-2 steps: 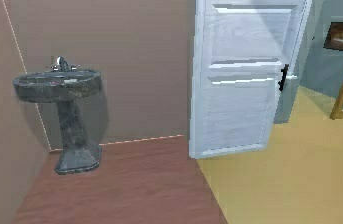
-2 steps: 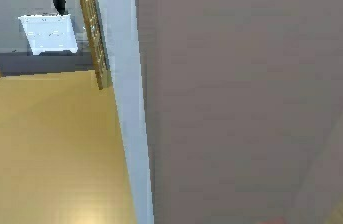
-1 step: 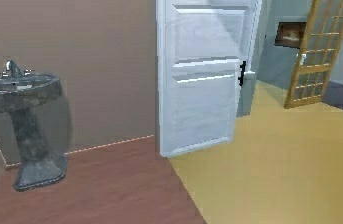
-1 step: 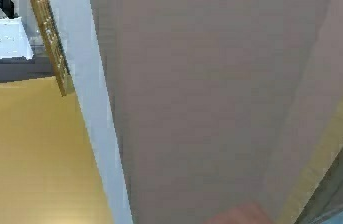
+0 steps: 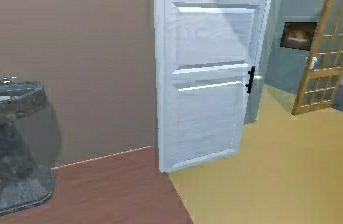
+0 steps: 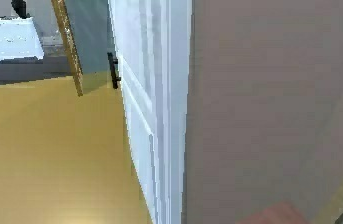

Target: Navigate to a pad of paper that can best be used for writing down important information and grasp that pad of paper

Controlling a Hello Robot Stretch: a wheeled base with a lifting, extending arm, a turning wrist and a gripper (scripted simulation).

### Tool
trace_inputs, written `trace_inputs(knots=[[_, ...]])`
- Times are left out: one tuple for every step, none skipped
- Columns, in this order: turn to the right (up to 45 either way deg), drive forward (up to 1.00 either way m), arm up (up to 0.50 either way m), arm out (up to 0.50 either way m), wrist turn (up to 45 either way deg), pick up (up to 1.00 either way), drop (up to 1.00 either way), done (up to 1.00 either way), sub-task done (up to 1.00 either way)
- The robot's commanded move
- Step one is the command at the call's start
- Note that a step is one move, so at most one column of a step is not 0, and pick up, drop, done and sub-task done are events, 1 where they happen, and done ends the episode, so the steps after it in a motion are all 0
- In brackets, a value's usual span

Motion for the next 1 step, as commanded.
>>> trace_inputs(knots=[[33.0, 0.0, 0.0, 0.0, 0.0, 0.0, 0.0, 0.0, 0.0]])
